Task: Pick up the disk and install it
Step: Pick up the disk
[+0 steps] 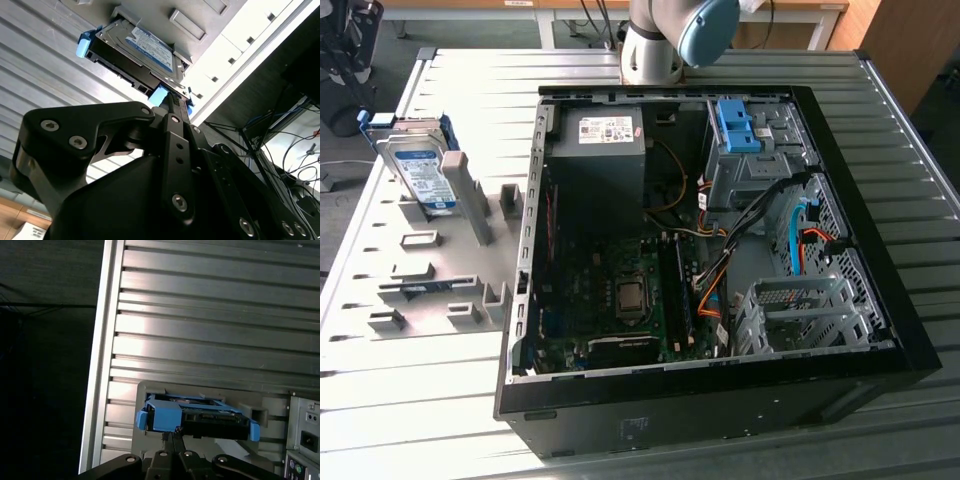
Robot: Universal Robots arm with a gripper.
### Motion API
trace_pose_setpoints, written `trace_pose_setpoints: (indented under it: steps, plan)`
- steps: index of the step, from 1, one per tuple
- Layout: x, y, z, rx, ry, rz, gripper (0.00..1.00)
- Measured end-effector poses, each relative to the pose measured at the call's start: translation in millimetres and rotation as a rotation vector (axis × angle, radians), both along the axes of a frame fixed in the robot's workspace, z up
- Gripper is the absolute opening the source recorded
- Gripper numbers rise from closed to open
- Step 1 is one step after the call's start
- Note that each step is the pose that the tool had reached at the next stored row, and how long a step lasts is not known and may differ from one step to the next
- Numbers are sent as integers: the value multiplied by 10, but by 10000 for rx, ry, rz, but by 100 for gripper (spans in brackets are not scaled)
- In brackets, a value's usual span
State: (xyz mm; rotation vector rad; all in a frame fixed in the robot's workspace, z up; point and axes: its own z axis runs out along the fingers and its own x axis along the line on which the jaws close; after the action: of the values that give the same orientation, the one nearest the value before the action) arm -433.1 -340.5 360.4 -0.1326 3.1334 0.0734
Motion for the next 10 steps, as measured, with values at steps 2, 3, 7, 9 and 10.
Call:
trace_pose_setpoints:
  steps: [2,3,7,9,10]
  plan:
    - [0,0,0,-1,1,45,11]
    - [0,0,0,0,0,67,11]
    - [0,0,0,-1,0,164,11]
    - [0,0,0,0,0,210,11]
    - [0,0,0,0,0,233,11]
